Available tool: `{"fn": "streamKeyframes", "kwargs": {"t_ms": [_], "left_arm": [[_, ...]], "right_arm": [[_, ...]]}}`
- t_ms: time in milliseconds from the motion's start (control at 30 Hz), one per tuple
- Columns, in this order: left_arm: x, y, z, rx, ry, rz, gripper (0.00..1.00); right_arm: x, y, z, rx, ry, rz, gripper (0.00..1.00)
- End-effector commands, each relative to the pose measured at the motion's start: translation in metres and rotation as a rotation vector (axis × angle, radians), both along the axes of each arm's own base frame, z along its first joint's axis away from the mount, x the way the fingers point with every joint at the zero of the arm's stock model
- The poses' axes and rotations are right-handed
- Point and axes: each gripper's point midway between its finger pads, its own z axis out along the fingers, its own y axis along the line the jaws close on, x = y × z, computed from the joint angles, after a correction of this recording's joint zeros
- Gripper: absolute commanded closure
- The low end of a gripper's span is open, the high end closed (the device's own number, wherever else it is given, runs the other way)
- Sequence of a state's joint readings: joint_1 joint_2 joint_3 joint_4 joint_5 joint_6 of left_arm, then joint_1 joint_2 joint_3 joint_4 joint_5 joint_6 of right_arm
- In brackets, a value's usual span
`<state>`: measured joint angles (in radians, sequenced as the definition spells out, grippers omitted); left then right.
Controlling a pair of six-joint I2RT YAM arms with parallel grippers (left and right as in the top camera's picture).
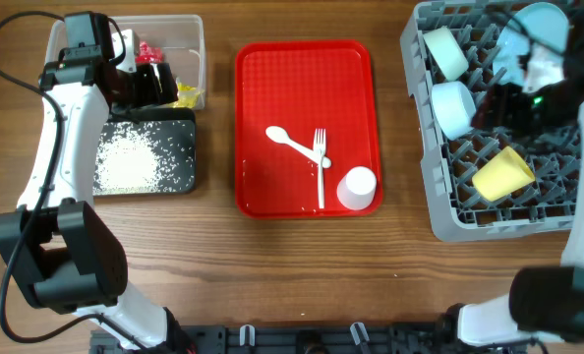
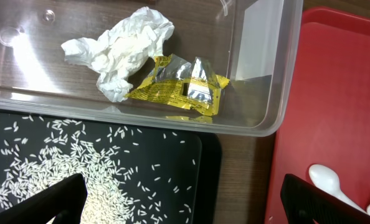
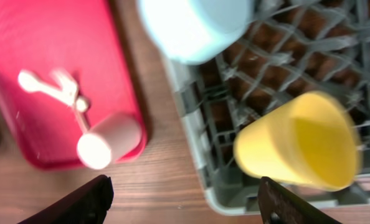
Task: Sort waste into correct bins and load items into the dishwasher rack
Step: 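Carry the yellow cup into the rack and set it down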
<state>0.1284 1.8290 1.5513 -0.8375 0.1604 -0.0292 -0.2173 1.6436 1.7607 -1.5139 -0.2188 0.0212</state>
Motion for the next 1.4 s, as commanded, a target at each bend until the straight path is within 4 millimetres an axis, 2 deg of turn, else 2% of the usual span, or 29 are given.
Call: {"fn": "streamKeyframes", "kwargs": {"t_ms": [0,67,167,233,400,567,633,900,1100,1200,1367], "left_arm": [[0.001,0.002,0.007,0.005,-0.019,0.010,0.00],[0.001,0.002,0.007,0.005,-0.019,0.010,0.00],[0.001,0.002,0.007,0.005,-0.019,0.010,0.00],[0.001,0.002,0.007,0.005,-0.019,0.010,0.00],[0.001,0.002,0.007,0.005,-0.019,0.010,0.00],[0.001,0.002,0.007,0.005,-0.019,0.010,0.00],[0.001,0.002,0.007,0.005,-0.019,0.010,0.00],[0.001,0.002,0.007,0.005,-0.019,0.010,0.00],[0.001,0.002,0.007,0.005,-0.019,0.010,0.00],[0.001,0.002,0.007,0.005,-0.019,0.010,0.00],[0.001,0.002,0.007,0.005,-0.019,0.010,0.00]], "right_arm": [[-0.023,0.022,-0.014,0.021,0.026,0.043,0.22],[-0.037,0.022,-0.023,0.008,0.039,0.042,0.20],[-0.049,0.004,-0.040,-0.076,0.065,-0.049,0.17],[-0.051,-0.009,-0.051,-0.106,0.076,-0.100,0.17],[-0.054,-0.011,-0.066,-0.106,0.099,-0.126,0.18],[-0.048,-0.036,-0.066,-0.223,0.081,-0.261,0.17],[-0.038,-0.038,-0.064,-0.223,0.039,-0.283,0.16],[-0.022,-0.042,-0.063,-0.227,-0.020,-0.292,0.17],[-0.016,-0.046,-0.080,-0.236,0.030,-0.294,0.16],[-0.014,-0.058,-0.087,-0.238,0.044,-0.335,0.16],[-0.013,-0.084,-0.086,-0.222,0.018,-0.433,0.17]]}}
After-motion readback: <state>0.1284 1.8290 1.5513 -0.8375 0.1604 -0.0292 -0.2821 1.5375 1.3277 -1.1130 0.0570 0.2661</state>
